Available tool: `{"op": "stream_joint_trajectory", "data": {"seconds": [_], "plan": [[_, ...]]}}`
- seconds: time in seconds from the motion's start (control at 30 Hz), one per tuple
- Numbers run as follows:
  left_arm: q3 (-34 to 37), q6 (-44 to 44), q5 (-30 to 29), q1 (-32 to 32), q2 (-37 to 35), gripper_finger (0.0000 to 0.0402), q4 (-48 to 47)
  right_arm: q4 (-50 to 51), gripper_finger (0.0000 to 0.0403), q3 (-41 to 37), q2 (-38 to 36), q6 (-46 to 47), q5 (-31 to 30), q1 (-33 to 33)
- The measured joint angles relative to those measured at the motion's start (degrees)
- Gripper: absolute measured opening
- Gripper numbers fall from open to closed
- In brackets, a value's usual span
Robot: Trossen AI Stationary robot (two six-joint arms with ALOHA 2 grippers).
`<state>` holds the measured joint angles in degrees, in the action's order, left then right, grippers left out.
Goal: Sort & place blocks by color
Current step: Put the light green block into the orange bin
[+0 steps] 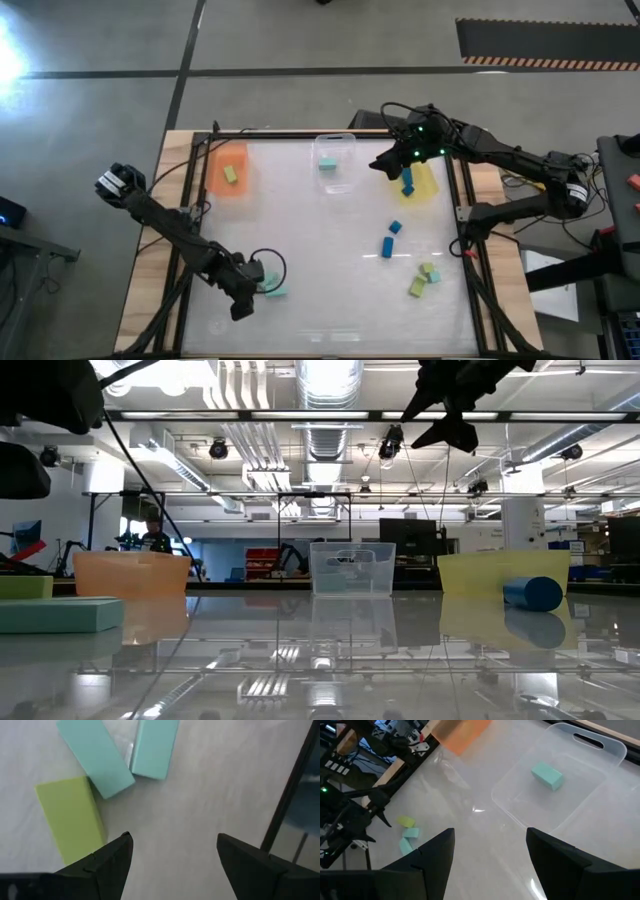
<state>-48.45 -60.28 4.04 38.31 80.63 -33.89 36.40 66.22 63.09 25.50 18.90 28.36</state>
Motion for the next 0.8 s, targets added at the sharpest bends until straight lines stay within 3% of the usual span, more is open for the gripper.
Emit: {"op": "stream_joint_trajectory", "data": {"seconds": [0.23, 0.6, 0.8], "plan": [[0.01, 2.61, -0.66, 1.22, 0.10, 0.0272, -2.85, 0.02, 0.0237, 0.00, 0.00, 0.00, -0.03, 0.00], [0.31, 0.69, -10.89, 3.35, 0.41, 0.0272, -2.85, 0.09, 0.0237, 0.00, 0.00, 0.21, -0.09, 0.00], [-0.81, 0.71, -13.32, 3.35, -0.20, 0.0272, -3.18, 0.11, 0.0237, 0.00, 0.00, 0.74, -0.09, 0.00]]}}
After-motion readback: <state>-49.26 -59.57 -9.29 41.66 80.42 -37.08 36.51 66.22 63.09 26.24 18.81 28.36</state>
